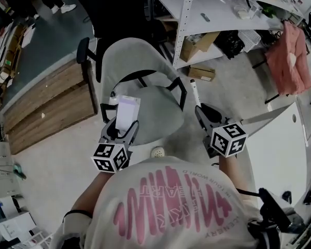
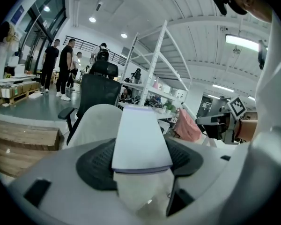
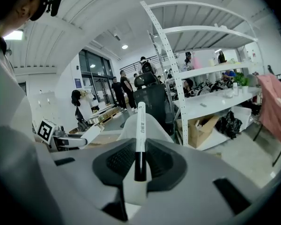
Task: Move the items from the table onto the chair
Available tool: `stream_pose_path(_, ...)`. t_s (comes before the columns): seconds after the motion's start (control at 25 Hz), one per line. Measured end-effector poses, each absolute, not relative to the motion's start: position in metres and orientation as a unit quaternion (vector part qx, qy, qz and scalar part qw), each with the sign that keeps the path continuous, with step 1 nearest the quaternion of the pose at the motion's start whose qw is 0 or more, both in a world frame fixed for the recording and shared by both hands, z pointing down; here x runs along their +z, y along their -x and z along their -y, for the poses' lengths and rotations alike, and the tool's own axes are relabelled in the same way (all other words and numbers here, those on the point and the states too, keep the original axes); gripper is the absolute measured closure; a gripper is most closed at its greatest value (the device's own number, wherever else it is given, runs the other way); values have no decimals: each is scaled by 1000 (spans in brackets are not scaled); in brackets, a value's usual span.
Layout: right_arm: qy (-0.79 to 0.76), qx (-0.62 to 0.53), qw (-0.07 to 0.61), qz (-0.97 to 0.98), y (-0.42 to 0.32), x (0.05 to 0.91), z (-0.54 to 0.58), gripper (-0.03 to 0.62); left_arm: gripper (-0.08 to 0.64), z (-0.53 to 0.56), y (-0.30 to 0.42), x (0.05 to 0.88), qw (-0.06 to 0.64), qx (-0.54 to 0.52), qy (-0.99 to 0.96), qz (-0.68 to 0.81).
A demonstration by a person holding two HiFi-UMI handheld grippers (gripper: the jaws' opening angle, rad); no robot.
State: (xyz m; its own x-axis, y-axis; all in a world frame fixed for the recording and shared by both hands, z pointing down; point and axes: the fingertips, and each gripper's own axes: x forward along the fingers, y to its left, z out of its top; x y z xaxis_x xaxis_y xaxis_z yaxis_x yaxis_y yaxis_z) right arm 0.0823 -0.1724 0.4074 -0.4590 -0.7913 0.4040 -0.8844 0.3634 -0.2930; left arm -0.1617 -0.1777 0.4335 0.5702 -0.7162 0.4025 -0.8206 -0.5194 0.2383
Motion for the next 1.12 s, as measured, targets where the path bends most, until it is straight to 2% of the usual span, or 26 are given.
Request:
stream_pose_path(0.52,-439,333,170,817,-33,484,232,517,247,219,149,503,268,161,-836,452)
stream_pose_path(0.68,-400,365,212,814,-11,538,244,517,247,230,147,551,277,191,-817,468)
stream_pose_path(1.0,-344,439,295,776,27,677,250,517,247,231,159,670,348,241,-745,516)
stream_pose_path(1.12,-337,459,307,763,35,713,251,517,247,231,163,703,352,271,-733,515)
